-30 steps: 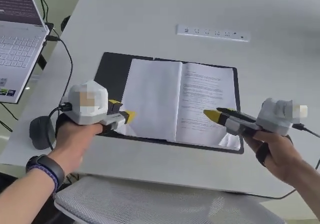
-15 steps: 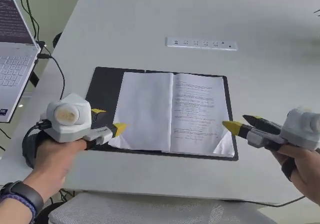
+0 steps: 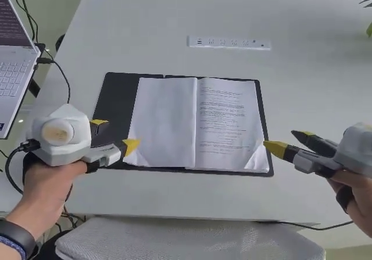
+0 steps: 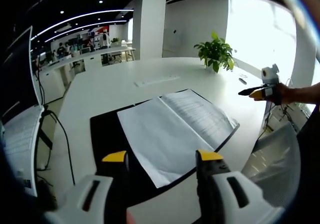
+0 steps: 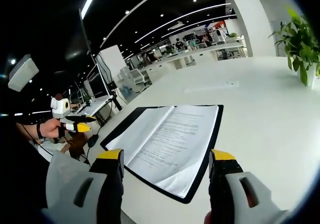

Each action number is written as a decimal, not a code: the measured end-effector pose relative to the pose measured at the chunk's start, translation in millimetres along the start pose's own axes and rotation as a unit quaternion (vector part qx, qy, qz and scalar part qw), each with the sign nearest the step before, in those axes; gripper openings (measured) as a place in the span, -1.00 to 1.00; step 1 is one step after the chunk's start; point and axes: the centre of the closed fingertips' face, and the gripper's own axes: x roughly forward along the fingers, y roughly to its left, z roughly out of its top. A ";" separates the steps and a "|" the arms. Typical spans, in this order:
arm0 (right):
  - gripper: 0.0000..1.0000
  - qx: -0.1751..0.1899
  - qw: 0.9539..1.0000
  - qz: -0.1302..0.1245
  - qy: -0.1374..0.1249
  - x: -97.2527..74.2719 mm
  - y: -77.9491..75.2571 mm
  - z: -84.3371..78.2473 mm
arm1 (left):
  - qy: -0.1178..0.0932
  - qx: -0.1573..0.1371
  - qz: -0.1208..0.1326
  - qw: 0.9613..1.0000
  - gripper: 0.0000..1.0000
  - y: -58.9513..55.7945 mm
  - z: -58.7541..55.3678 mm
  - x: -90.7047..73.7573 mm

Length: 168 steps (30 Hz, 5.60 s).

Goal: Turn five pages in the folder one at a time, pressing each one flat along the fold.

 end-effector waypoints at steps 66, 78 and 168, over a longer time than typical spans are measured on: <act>0.56 -0.022 0.999 -0.032 0.015 -41.1 -10.4 -26.3 | -0.007 0.086 -0.135 0.987 0.31 -145.0 65.0 106.2; 0.53 -0.012 0.999 -0.030 0.009 -46.3 -16.3 -25.3 | 0.000 0.101 -0.182 0.978 0.30 -208.5 68.9 151.3; -0.19 0.105 0.989 0.094 0.047 78.0 -46.0 -41.5 | 0.077 0.134 -0.148 0.977 0.06 -231.4 -10.5 231.3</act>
